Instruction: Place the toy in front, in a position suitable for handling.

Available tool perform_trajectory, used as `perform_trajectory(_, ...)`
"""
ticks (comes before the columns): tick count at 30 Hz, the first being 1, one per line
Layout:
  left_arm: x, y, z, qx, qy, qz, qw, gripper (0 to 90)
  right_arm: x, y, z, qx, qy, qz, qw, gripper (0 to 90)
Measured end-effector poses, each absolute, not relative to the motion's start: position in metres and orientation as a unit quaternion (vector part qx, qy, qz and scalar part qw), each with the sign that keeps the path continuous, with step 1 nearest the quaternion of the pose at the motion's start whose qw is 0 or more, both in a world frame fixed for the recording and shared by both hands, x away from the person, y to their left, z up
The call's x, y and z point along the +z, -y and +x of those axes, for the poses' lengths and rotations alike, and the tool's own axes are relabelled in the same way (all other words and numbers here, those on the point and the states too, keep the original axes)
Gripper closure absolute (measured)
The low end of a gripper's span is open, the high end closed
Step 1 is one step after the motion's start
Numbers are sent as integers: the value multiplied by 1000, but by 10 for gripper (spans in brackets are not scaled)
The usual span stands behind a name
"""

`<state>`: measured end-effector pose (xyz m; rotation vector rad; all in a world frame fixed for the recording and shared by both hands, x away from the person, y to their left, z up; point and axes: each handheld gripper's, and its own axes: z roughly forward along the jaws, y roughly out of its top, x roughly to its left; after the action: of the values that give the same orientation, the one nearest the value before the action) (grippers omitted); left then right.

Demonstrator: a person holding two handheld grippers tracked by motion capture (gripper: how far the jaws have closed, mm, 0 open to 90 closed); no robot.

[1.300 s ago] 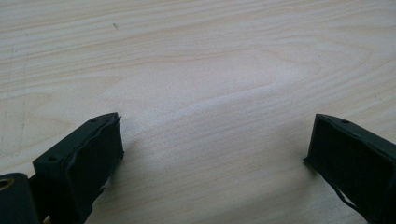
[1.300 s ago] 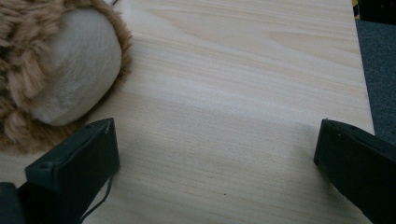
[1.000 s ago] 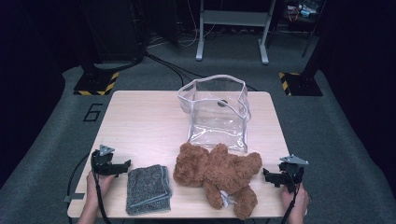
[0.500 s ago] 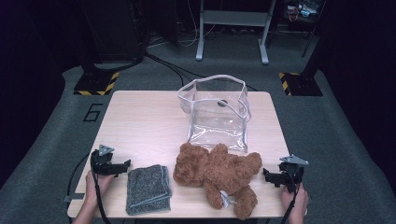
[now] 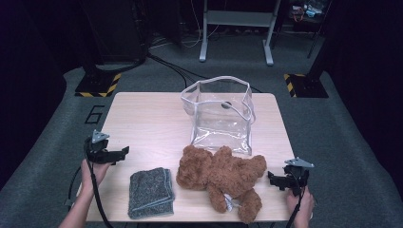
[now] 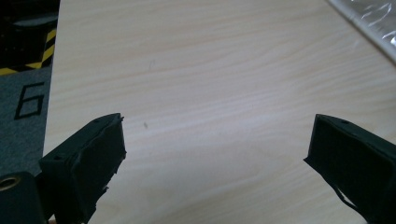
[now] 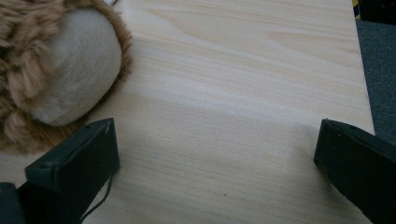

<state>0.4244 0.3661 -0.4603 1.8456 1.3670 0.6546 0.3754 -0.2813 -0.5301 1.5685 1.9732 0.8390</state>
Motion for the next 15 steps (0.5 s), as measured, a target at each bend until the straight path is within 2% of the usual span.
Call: perform_trajectory(15,-420,-322,467,242,-494,739,388,45,-530,281,375,307,-721,573,240,0)
